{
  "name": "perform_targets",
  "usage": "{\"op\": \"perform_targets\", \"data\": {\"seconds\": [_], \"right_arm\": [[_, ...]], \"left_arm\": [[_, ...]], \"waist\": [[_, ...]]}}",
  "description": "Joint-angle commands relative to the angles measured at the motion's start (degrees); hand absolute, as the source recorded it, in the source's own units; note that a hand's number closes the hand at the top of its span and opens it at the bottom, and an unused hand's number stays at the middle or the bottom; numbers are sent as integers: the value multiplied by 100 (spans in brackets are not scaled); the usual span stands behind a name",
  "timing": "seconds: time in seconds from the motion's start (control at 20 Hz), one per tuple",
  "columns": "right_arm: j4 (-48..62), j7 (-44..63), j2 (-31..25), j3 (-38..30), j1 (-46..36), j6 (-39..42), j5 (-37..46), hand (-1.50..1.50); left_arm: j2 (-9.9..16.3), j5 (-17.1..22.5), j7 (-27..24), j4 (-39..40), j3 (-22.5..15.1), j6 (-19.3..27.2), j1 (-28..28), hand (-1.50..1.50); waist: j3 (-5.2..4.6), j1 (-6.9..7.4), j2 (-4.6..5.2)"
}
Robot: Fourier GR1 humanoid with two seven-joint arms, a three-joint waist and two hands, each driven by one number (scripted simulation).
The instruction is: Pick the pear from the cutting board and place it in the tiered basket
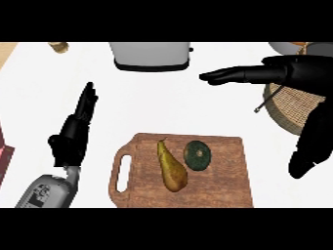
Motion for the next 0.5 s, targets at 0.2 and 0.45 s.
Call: {"op": "perform_targets", "data": {"seconds": [0.2, 0.45], "right_arm": [[-1997, 920, 108, 1038, -253, -489, 1913, -150], [-2475, 1999, 616, 1629, -133, -587, 2363, -150]], "left_arm": [[-99, -158, -8, -77, -87, 105, 158, 0], [-110, -292, 246, -537, -153, 145, 344, 0]], "waist": [[-10, -58, -1], [-7, 12, 18]]}}
